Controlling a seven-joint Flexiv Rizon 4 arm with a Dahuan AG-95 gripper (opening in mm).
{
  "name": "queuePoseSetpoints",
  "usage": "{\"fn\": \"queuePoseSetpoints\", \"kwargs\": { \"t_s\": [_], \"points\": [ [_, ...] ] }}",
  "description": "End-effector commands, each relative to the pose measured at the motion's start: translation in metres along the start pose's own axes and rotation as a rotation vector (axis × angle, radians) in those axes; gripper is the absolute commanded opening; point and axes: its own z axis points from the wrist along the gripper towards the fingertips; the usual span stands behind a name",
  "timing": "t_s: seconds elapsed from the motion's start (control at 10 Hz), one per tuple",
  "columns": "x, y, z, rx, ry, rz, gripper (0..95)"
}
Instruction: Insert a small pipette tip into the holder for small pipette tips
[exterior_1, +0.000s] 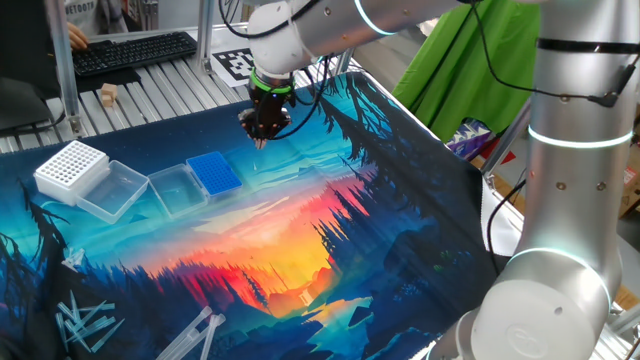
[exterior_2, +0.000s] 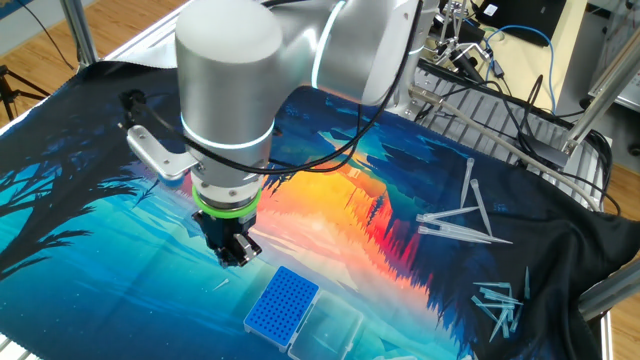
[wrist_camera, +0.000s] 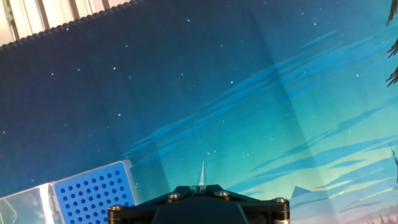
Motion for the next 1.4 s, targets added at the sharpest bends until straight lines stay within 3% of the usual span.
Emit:
{"fn": "queuePoseSetpoints", "kwargs": {
  "t_s": [0.1,0.2,0.8,1.4],
  "points": [
    [-0.0021,0.0009,0.0012,0.001,0.001,0.001,0.0],
    [-0.0015,0.0012,0.0015,0.003,-0.004,0.003,19.0],
    [0.0041,0.0042,0.0044,0.013,-0.021,0.016,19.0],
    [0.0051,0.0036,0.0065,0.022,-0.065,0.003,19.0]
  ]
}}
